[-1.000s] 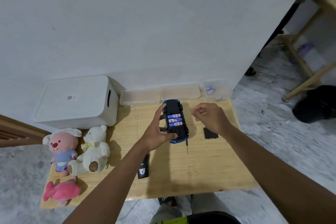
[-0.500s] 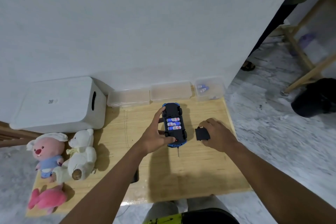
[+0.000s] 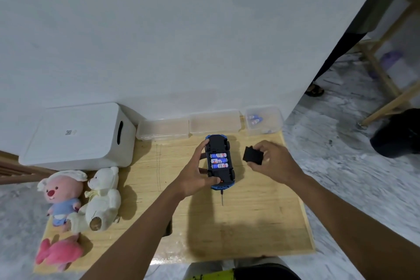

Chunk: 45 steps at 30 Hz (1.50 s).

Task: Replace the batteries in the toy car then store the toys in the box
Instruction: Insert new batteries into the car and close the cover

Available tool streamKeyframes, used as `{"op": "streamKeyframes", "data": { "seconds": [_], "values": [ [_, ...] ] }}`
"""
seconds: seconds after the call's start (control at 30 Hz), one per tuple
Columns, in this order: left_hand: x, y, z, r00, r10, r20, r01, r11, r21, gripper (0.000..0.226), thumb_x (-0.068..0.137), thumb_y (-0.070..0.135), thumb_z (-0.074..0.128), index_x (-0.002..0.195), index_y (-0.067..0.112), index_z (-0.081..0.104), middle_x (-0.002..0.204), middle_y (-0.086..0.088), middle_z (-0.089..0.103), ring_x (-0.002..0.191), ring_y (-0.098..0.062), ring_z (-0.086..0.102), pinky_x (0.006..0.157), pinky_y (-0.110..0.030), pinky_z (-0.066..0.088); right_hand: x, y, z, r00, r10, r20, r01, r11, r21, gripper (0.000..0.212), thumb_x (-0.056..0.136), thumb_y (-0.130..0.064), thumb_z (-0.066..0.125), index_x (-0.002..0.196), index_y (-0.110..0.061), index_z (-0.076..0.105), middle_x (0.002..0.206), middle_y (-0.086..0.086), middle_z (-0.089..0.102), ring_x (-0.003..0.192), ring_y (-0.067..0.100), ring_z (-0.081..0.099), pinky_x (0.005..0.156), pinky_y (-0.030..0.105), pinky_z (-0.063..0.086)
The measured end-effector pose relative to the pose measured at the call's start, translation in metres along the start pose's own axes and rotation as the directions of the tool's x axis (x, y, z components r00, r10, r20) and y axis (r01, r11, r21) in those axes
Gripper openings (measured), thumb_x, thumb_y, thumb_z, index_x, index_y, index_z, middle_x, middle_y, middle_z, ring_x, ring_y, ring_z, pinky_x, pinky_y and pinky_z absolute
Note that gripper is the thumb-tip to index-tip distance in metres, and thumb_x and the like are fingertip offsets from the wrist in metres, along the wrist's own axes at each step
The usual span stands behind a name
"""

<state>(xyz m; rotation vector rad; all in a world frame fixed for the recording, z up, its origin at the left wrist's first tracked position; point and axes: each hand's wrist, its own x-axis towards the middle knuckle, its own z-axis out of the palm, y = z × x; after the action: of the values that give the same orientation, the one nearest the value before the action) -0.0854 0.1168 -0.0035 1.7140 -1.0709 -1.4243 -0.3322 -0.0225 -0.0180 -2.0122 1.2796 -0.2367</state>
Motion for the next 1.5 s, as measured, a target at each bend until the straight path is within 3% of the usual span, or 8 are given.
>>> {"op": "streamKeyframes", "data": {
  "seconds": [0.13,0.3,0.43,0.6,0.73,0.93,1.2,1.5],
  "values": [
    [-0.004,0.008,-0.004,1.0,0.023,-0.002,-0.023,0.999,-0.028,0.114,0.078,0.007,0.088,0.154,0.057,0.02,0.149,0.008,0.046,0.102,-0.018,0.072,0.085,-0.029,0.06,0.01,-0.047,-0.021,0.997,-0.08,0.019,0.076,0.989,0.129,0.05,0.065,-0.05,0.089,0.109,-0.038,0.067,0.104,-0.014,0.065,0.085,0.004,0.065,0.076,0.021,0.053],
    [-0.009,0.017,-0.012,0.997,0.08,0.003,-0.08,0.995,-0.054,0.112,0.078,0.008,0.089,0.152,0.059,0.023,0.148,0.009,0.047,0.109,-0.019,0.069,0.092,-0.035,0.06,0.012,-0.091,-0.01,0.969,-0.236,0.072,0.231,0.971,0.069,0.053,0.063,-0.053,0.088,0.11,-0.041,0.066,0.103,-0.018,0.062,0.091,0.002,0.058,0.08,0.022,0.05],
    [-0.014,0.02,-0.02,0.994,0.114,0.006,-0.113,0.991,-0.066,0.112,0.077,0.006,0.088,0.152,0.058,0.024,0.149,0.009,0.046,0.112,-0.008,0.065,0.098,-0.042,0.059,0.013,-0.104,0.003,0.953,-0.294,0.079,0.291,0.956,0.044,0.052,0.064,-0.046,0.09,0.11,-0.039,0.067,0.104,-0.016,0.057,0.095,-0.005,0.053,0.08,0.018,0.043],
    [-0.017,0.016,-0.029,0.994,0.11,0.013,-0.109,0.991,-0.076,0.114,0.076,0.005,0.088,0.152,0.06,0.024,0.147,0.007,0.046,0.104,-0.012,0.069,0.097,-0.046,0.059,0.011,-0.11,0.009,0.953,-0.292,0.077,0.288,0.956,0.057,0.05,0.063,-0.045,0.091,0.108,-0.039,0.069,0.102,-0.014,0.059,0.091,-0.002,0.054,0.08,0.022,0.046],
    [-0.019,0.014,-0.034,0.992,0.127,0.02,-0.125,0.99,-0.07,0.114,0.075,0.006,0.089,0.153,0.057,0.024,0.15,0.007,0.046,0.112,-0.002,0.065,0.099,-0.047,0.058,0.008,-0.117,0.011,0.951,-0.296,0.084,0.294,0.955,0.04,0.049,0.066,-0.041,0.091,0.11,-0.034,0.071,0.101,-0.014,0.059,0.088,-0.015,0.05,0.074,0.006,0.035],
    [-0.022,0.013,-0.04,0.99,0.133,0.041,-0.13,0.99,-0.062,0.114,0.075,0.007,0.089,0.154,0.056,0.023,0.151,0.007,0.045,0.113,0.003,0.063,0.1,-0.046,0.057,0.006,-0.122,0.012,0.954,-0.281,0.104,0.282,0.959,0.007,0.05,0.066,-0.045,0.09,0.112,-0.037,0.069,0.102,-0.013,0.059,0.086,-0.003,0.054,0.076,0.016,0.045],
    [-0.025,0.013,-0.047,0.99,0.135,0.047,-0.132,0.989,-0.066,0.114,0.075,0.006,0.09,0.154,0.055,0.024,0.149,0.002,0.048,0.113,-0.003,0.065,0.096,-0.039,0.059,0.006,-0.128,0.012,0.945,-0.304,0.12,0.311,0.95,-0.038,0.046,0.07,-0.04,0.089,0.112,-0.031,0.071,0.103,-0.01,0.061,0.086,-0.012,0.052,0.071,0.007,0.038],
    [-0.027,0.016,-0.046,0.989,0.15,0.011,-0.149,0.986,-0.081,0.11,0.077,0.001,0.087,0.154,0.049,0.026,0.143,0.009,0.048,0.115,-0.013,0.063,0.091,-0.028,0.057,0.004,-0.136,0.026,0.955,-0.295,-0.001,0.29,0.938,-0.188,0.033,0.082,-0.051,0.075,0.111,-0.035,0.072,0.105,-0.013,0.06,0.096,0.012,0.059,0.083,0.033,0.049]
  ]
}}
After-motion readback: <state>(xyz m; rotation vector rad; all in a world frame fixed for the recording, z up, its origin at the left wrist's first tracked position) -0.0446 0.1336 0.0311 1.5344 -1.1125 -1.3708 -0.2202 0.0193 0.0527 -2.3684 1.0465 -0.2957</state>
